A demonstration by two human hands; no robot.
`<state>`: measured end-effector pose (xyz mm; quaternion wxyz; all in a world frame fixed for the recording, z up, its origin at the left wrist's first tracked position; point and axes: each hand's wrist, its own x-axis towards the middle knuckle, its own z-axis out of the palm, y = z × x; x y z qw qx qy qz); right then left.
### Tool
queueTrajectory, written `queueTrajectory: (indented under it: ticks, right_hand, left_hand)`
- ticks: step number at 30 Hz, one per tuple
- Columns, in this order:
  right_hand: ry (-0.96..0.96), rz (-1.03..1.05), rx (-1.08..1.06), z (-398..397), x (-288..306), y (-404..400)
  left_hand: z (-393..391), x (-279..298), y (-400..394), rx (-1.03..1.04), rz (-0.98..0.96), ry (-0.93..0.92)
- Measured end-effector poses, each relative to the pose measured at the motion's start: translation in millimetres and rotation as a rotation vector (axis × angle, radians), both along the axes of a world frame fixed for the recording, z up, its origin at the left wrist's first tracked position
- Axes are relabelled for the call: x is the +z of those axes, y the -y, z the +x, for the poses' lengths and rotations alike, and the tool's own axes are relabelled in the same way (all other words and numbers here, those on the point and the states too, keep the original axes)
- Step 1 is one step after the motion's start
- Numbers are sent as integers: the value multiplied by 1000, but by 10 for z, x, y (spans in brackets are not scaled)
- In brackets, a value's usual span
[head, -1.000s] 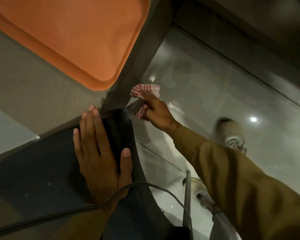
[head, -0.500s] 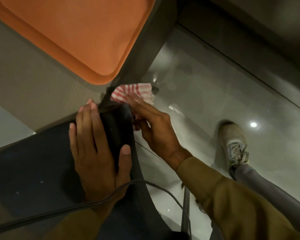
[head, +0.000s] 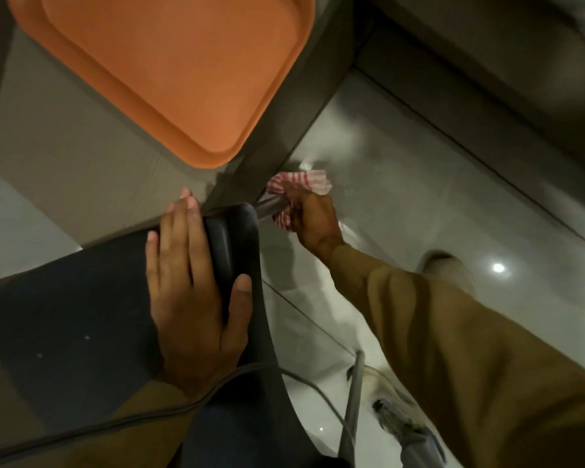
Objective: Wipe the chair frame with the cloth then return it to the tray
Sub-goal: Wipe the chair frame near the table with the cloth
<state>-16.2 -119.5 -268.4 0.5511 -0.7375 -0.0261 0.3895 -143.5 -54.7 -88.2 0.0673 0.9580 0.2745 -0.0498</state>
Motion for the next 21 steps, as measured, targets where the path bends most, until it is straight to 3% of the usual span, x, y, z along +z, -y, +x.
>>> queueTrajectory:
  ticks: [3, 8, 12, 14, 17, 19, 21]
  right_hand:
    - [53, -14, -14, -79, 362, 95]
    - [347, 162, 287, -130, 887, 349]
    - [103, 249, 173, 66, 1421, 586]
    - [-65, 246, 31, 175, 1643, 757]
    - [-351, 242, -136, 415, 2006, 976]
    - [-557, 342, -153, 620, 2296, 1046]
    - [-649, 439, -69, 858, 2635, 1063]
  left_hand:
    - [-7, 2, -15, -23, 13, -22]
    - [-7, 14, -58, -29, -50, -93]
    - [53, 255, -88, -17, -148, -225]
    - [195, 375, -27, 156, -319, -219]
    - [508, 649, 182, 589, -703, 65]
    - [705, 788, 353, 702, -884, 248]
    - [879, 914, 483, 800, -1168, 300]
